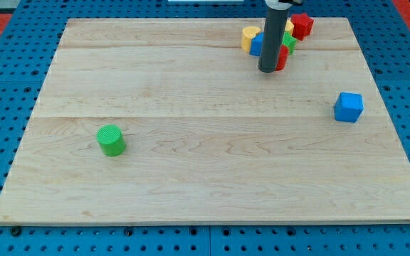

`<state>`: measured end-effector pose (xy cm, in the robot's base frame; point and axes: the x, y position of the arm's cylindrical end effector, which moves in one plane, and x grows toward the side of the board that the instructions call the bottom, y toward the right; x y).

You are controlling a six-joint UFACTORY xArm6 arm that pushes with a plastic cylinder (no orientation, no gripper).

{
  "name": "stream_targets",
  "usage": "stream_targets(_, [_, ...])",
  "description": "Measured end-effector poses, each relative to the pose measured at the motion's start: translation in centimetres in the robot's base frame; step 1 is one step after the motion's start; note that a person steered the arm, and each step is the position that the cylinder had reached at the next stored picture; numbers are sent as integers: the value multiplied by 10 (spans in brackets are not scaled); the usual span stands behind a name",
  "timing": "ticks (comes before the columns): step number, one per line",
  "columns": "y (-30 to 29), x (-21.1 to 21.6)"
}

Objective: Push the green circle to red circle

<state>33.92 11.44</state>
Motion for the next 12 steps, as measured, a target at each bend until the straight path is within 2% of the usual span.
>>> stream_targets(1, [-15,109])
stream_targets(2, [-123,203])
stream_targets(3, [-266,204])
stream_targets(4, [-297,171])
stream_targets(5, [-236,129])
stream_targets(7, [-185,158])
stream_targets(8, [-168,84])
stream_targets(9, [-127,56])
stream_targets(10, [-180,73])
stream_targets(11, [-238,111])
stream_targets(12, [-168,134])
